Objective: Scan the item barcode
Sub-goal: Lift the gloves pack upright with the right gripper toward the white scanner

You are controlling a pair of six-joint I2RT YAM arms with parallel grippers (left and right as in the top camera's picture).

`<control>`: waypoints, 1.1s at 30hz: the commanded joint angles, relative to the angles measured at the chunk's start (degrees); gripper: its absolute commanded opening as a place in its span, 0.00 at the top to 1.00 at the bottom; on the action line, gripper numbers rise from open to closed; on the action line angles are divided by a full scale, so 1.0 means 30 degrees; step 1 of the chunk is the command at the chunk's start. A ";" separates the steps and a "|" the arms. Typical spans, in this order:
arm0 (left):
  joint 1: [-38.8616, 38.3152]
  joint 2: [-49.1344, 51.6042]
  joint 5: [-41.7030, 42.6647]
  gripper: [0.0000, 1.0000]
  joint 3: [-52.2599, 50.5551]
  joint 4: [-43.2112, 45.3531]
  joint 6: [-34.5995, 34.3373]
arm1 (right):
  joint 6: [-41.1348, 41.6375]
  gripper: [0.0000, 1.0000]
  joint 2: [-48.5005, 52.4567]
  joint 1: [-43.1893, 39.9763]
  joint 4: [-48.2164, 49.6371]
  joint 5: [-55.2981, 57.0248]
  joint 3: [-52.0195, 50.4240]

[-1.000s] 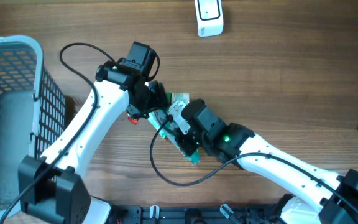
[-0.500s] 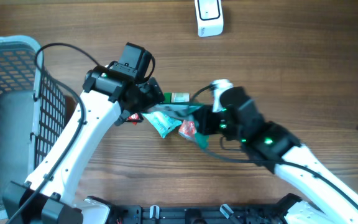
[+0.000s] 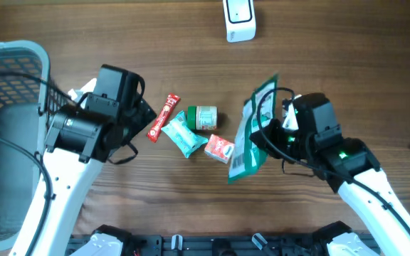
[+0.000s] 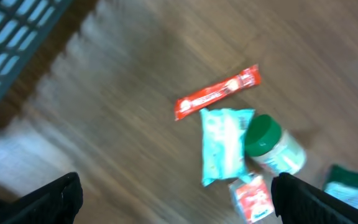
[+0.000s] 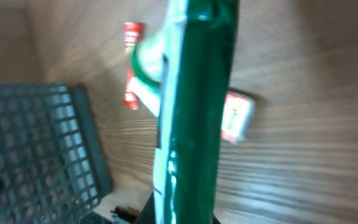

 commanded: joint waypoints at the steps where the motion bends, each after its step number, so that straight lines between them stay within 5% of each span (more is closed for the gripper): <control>1: 0.0066 -0.0226 -0.0816 0.00 0.0015 -0.1443 -0.2310 | -0.2237 0.96 -0.0313 -0.0044 0.1435 -0.2943 0.0386; 6: 0.0066 -0.0226 -0.1107 0.00 -0.0036 -0.2011 -0.2594 | -0.5049 0.96 -0.1173 -0.0044 0.4080 -0.6630 0.0386; 17: 0.0066 -0.0226 -0.1107 0.00 -0.0036 -0.2011 -0.2535 | -1.2101 0.95 -0.4932 -0.0044 0.4430 -0.6579 0.0386; 21: 0.0066 -0.0226 -0.0896 0.00 -0.0036 -0.2288 -0.2193 | -1.2444 0.96 -0.4539 -0.0044 0.4532 -0.4430 0.0386; 26: 0.0066 -0.0226 0.1078 0.00 -0.0036 -0.2528 0.4539 | -1.2845 0.95 -0.4284 -0.0044 0.5952 -0.2543 0.0386; 33: 0.0066 -0.0226 0.1705 0.00 -0.0044 -0.5486 0.6164 | -1.4885 0.95 -0.3140 -0.0044 0.6171 0.0095 0.0386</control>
